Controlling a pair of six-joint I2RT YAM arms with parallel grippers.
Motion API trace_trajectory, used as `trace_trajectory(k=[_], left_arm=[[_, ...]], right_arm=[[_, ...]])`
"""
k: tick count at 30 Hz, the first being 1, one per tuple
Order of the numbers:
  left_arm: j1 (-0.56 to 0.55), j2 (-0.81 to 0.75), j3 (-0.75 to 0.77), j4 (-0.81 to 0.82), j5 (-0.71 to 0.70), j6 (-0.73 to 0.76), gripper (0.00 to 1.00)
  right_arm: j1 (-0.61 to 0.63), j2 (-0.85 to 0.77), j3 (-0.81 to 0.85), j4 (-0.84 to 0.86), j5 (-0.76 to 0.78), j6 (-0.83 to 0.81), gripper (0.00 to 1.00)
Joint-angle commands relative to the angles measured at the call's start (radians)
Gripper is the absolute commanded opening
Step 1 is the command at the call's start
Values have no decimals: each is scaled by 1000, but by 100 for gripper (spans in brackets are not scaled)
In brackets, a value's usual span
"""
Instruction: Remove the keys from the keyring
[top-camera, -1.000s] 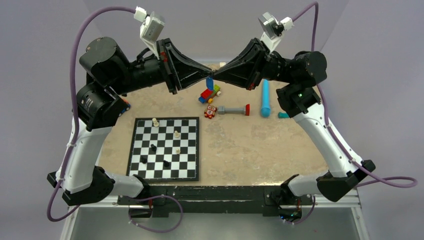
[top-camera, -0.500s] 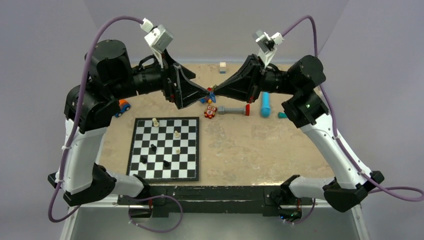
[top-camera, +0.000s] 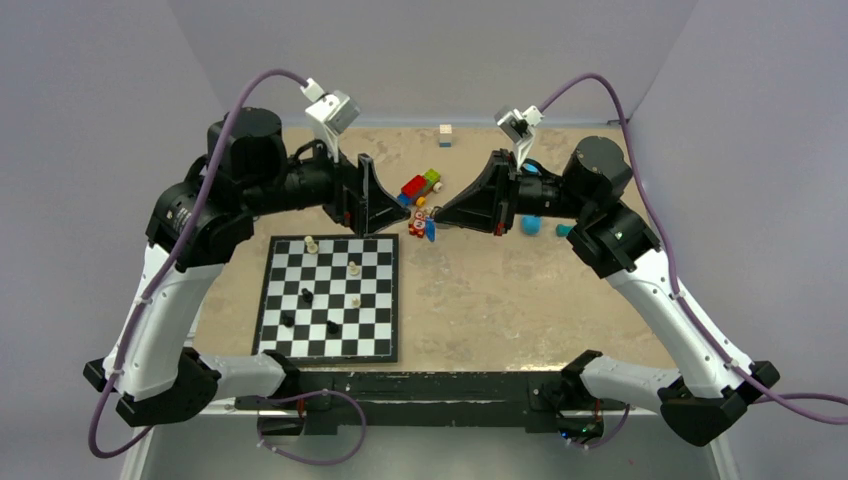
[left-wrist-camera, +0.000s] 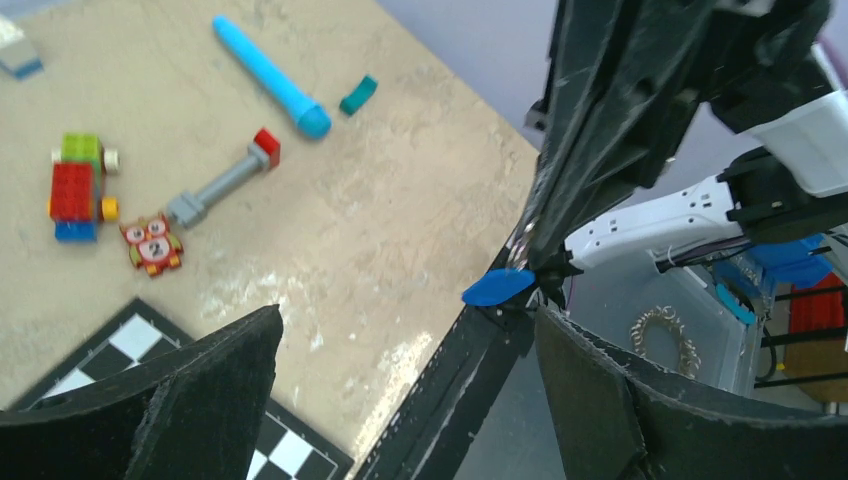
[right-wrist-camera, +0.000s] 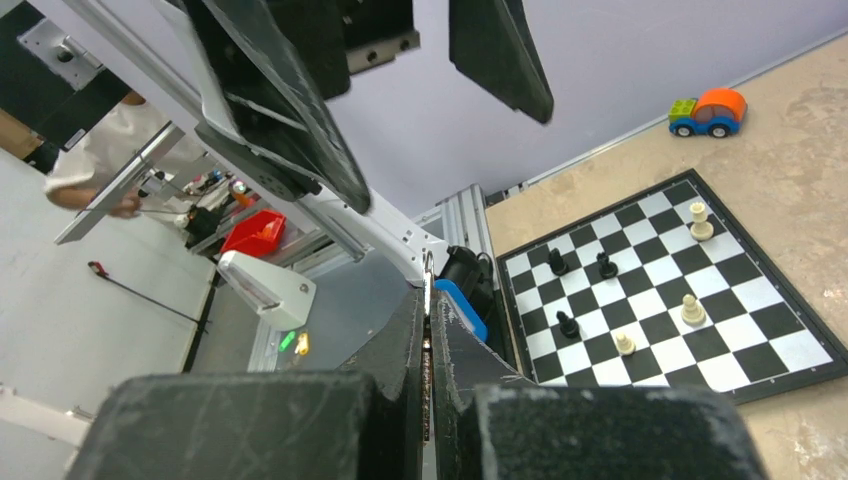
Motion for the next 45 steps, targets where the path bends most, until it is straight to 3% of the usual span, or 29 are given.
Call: trace_trajectory(k=[1,6,11,21,28,45], left_arm=[[6,-101,-124,133,-47,-71,99],[5,49,115,-148,63,7,100],[6,25,57,-45,201,-10,100],[4,72,59,43,287,-45,100],[-5,105,57,70,340,-75,64],[-37,118,46,75,342,-68,50]], right_arm=[[3,-17,-4,-8,24,-15,0],[3,-12,-5,-5,-13,-6,0],[3,-6,12,0,-58,-5,0],[3,-13,35,21,-90,11,0],[3,-10,37,88,-110,42,0],[4,36,84,122,-117,51,0]])
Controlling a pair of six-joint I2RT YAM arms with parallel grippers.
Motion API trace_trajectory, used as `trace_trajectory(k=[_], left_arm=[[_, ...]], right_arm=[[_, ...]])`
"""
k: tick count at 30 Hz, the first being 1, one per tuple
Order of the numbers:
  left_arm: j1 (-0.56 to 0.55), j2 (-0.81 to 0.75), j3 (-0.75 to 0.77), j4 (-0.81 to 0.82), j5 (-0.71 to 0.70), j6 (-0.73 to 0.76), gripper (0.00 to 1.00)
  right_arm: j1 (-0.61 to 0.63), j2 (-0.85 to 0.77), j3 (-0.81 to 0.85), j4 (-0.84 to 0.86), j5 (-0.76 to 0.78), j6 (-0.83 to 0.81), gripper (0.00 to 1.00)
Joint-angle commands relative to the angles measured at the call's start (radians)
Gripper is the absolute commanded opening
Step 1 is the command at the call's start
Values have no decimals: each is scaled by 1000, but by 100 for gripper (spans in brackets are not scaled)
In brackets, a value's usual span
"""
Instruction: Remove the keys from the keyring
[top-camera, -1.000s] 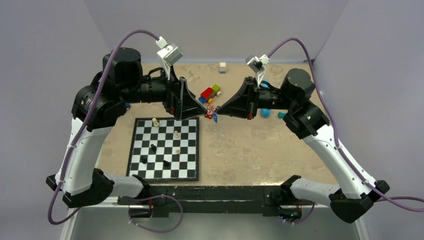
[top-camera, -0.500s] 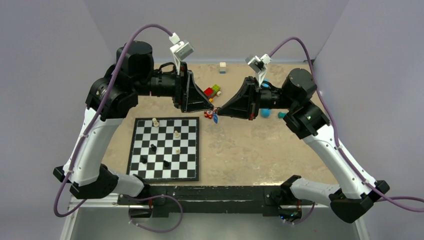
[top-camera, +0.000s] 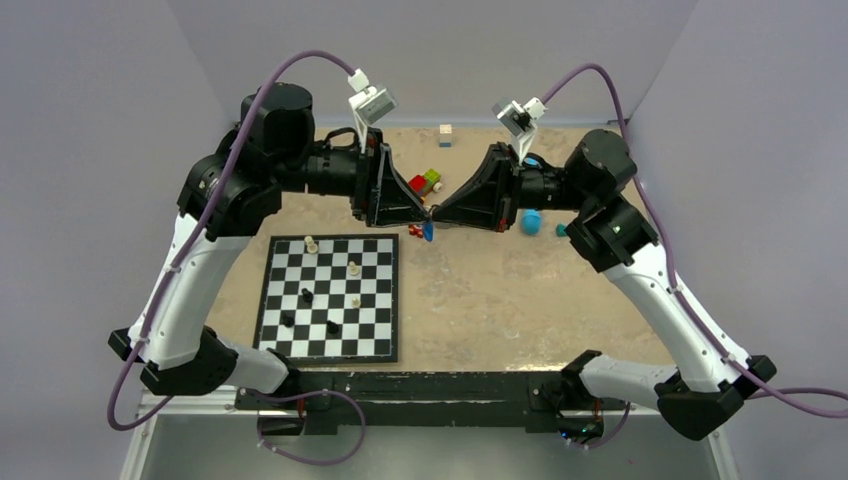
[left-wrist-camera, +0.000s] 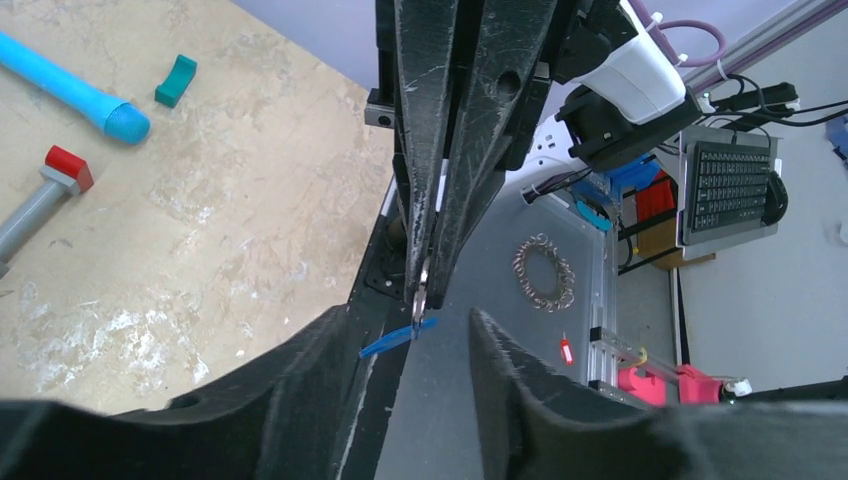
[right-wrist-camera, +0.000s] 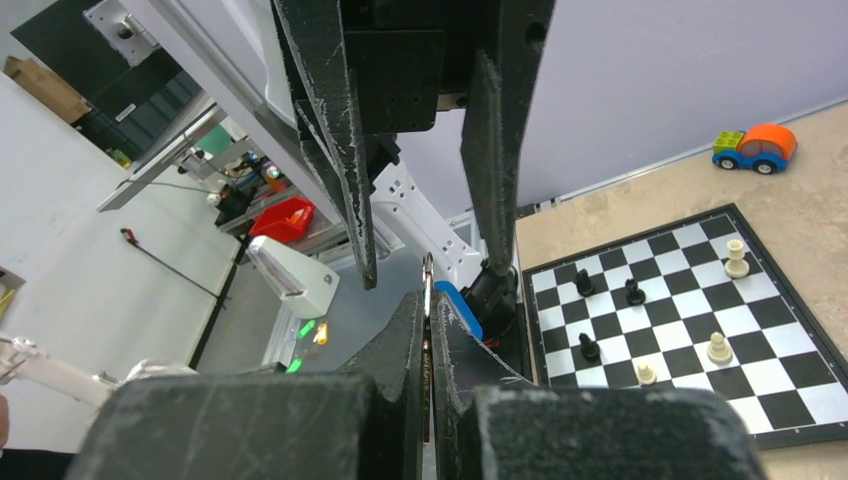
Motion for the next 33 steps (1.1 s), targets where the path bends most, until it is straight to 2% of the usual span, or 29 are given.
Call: trace_trajectory(k=[1,7,9,12,15,17,24,33], left_arm=[[-10,1,-7,47,16,-11,47],[-12,11,6,54,13,-14,31],[-13,14,16,44,10,-8,29],[-11,17,28,26,-1,1,30],[-11,14,34,22,-15,2,45],[-12,11,38,25,-27,0,46],[-11,-1,48,45,-60,-9,34],[-11,0,49,58,-55,-26,25]], right_arm=[[3,9,42,47,-29,9,0],[3,14,45,49,-30,9,0],[3,14,45,49,-30,8,0],[3,11,42,53,-25,6,0],[3,9,39,55,-25,5,0],[4,5,36,58,-25,5,0],[3,-4,28,59,-20,1,0],[3,-8,24,69,-20,0,0]])
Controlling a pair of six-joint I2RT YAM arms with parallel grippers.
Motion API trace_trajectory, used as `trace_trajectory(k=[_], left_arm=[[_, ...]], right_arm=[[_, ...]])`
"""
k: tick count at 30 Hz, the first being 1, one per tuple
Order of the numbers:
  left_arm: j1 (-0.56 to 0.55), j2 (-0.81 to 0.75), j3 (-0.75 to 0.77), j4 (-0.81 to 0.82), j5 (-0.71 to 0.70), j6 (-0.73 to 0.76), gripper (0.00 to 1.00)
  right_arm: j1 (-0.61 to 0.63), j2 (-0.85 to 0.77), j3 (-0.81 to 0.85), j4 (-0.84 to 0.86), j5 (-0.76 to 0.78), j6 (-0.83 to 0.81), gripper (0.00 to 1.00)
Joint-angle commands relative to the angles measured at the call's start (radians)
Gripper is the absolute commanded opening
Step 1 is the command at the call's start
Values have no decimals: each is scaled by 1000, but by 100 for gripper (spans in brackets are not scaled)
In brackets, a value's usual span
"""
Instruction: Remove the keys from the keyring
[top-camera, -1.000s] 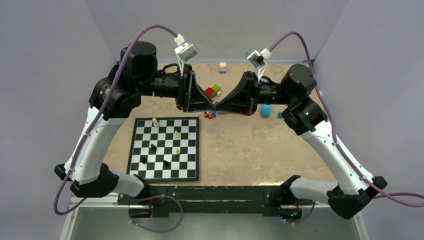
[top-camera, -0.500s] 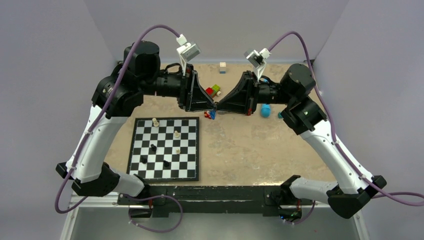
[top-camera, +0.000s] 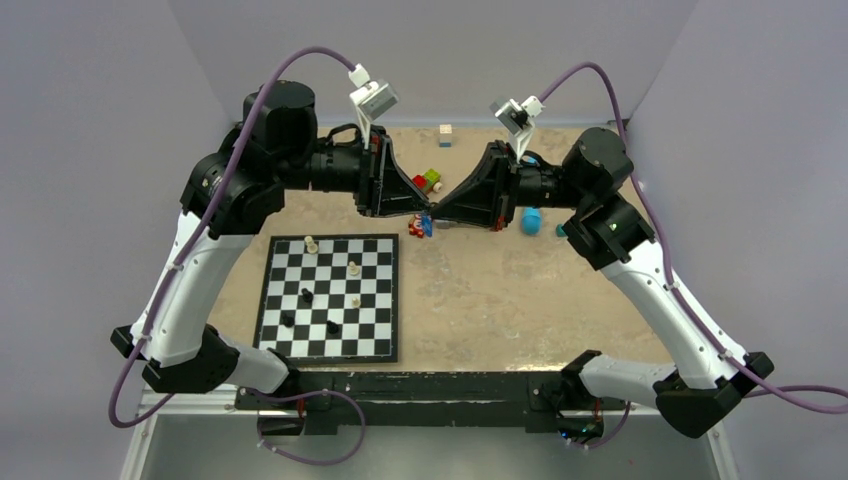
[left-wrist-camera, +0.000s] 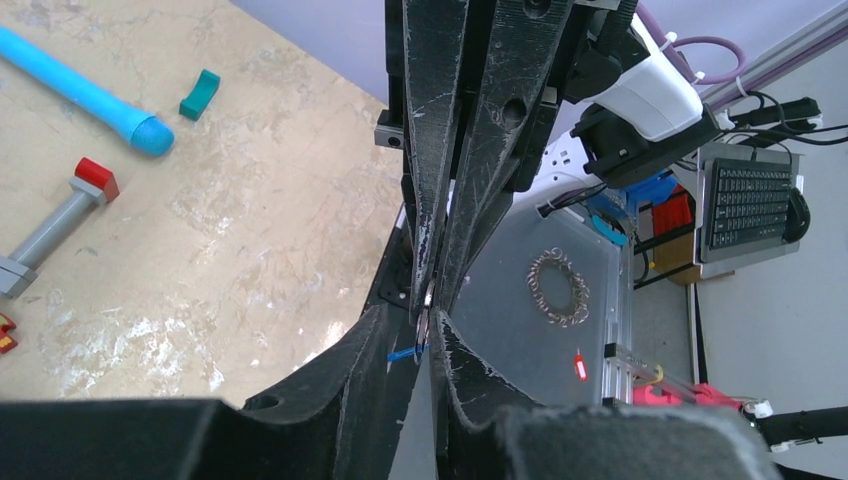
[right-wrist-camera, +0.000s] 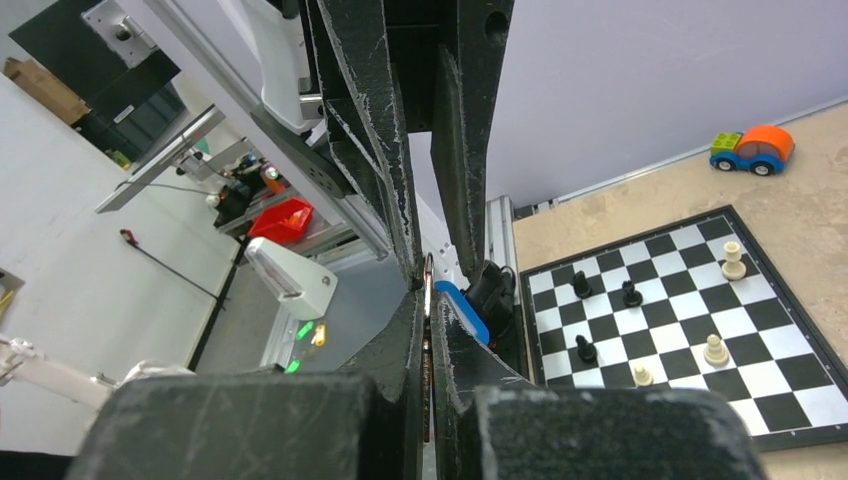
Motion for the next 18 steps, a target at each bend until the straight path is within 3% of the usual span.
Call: trace_trajectory(k=[1,18], left_arm=[[-3,-16,38,41,-7,-24,25],[-3,-23,64,37,-18,-33,26]], right_arm=[[3,-25,23,52,-15,-4,0],[1,-47,14,54,10,-15,0]])
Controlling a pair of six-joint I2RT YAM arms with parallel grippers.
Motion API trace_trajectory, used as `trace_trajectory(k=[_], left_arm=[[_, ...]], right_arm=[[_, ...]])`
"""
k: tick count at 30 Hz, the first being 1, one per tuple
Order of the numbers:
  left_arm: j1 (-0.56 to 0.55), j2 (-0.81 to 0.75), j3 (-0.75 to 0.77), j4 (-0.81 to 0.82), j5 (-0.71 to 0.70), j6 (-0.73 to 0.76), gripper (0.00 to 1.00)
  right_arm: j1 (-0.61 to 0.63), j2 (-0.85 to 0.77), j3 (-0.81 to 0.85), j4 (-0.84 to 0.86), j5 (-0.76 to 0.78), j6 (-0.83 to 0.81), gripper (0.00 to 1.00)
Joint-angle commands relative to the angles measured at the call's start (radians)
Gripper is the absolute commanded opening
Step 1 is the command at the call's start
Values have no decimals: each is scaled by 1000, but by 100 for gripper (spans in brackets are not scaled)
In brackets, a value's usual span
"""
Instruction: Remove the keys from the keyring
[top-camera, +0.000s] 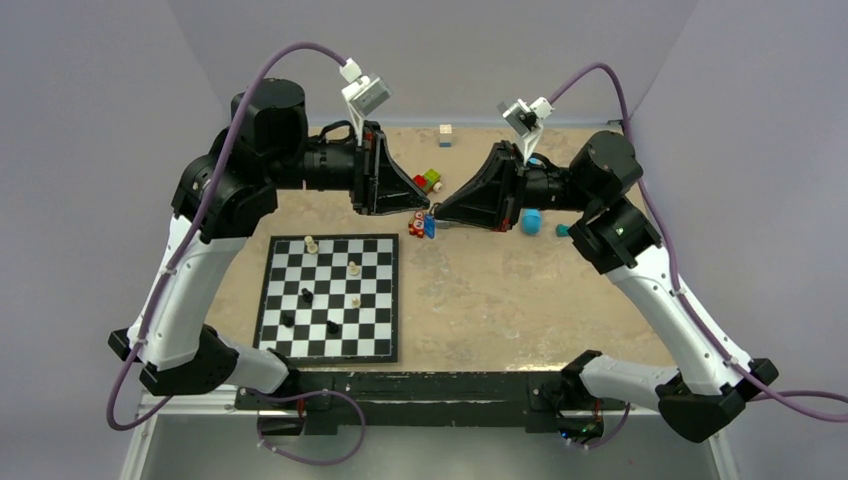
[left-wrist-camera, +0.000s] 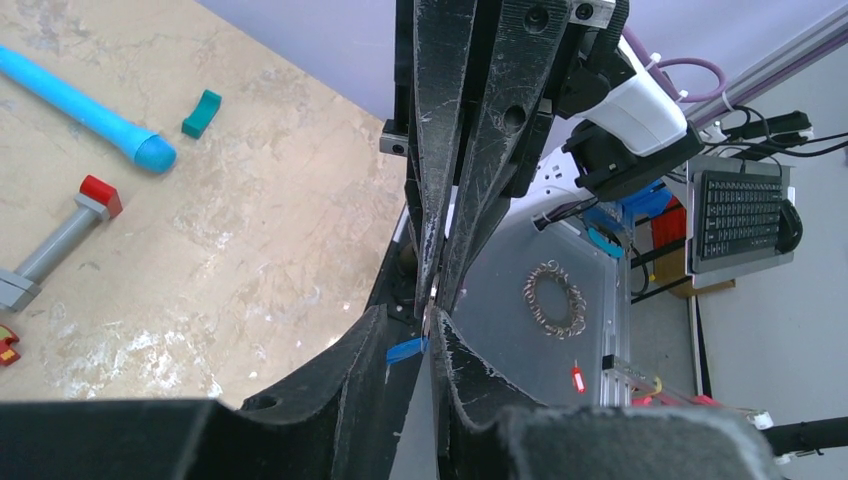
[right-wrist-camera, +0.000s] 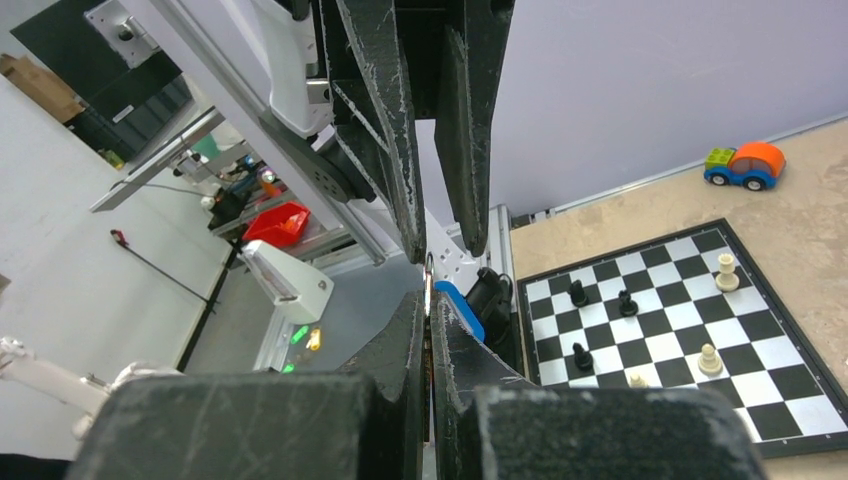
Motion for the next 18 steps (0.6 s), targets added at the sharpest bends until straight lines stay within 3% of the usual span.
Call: trace_trajectory(k=[1,18], left_arm=[[-3,-15,41,24,-8,-12,26],[-3,-15,13,50,38,-31,23]], right_arm=[[2,-24,14,46,-1,-12,0],[1,-10,22,86,6,18,0]])
